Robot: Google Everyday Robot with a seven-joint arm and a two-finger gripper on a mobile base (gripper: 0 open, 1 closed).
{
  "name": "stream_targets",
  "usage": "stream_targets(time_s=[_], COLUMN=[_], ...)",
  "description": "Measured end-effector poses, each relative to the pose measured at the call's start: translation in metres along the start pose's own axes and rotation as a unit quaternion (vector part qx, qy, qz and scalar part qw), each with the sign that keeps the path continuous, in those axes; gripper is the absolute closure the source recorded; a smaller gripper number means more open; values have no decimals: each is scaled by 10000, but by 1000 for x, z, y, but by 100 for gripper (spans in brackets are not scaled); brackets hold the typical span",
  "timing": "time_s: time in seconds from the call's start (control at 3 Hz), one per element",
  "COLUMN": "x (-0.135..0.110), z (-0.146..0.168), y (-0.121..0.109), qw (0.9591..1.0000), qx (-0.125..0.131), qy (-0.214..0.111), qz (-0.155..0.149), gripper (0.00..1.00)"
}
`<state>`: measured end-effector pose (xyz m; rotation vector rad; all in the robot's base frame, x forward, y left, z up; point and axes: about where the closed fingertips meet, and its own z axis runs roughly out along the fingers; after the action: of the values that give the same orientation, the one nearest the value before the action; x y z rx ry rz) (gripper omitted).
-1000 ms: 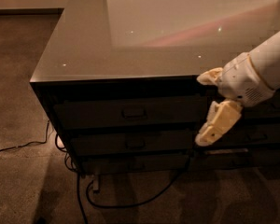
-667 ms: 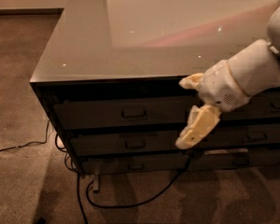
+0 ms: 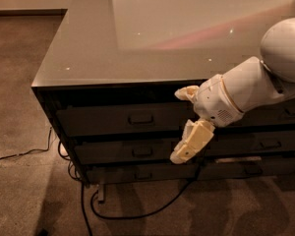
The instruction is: Open top drawer
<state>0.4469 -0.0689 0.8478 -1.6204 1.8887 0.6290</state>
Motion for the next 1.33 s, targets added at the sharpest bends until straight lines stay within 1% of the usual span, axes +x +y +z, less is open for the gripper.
stream_targets(time_s=[0.33,0.67,1.0,1.33], x=[-5,6,36,53], z=[-6,18,59,90], y=[7,14,4,-23], qw=[9999,9996,9980,9963], qx=[93,-18,-86,-10], qy=[103,282,481,718], qz=[-30,85,404,479], gripper=[0,0,0,0])
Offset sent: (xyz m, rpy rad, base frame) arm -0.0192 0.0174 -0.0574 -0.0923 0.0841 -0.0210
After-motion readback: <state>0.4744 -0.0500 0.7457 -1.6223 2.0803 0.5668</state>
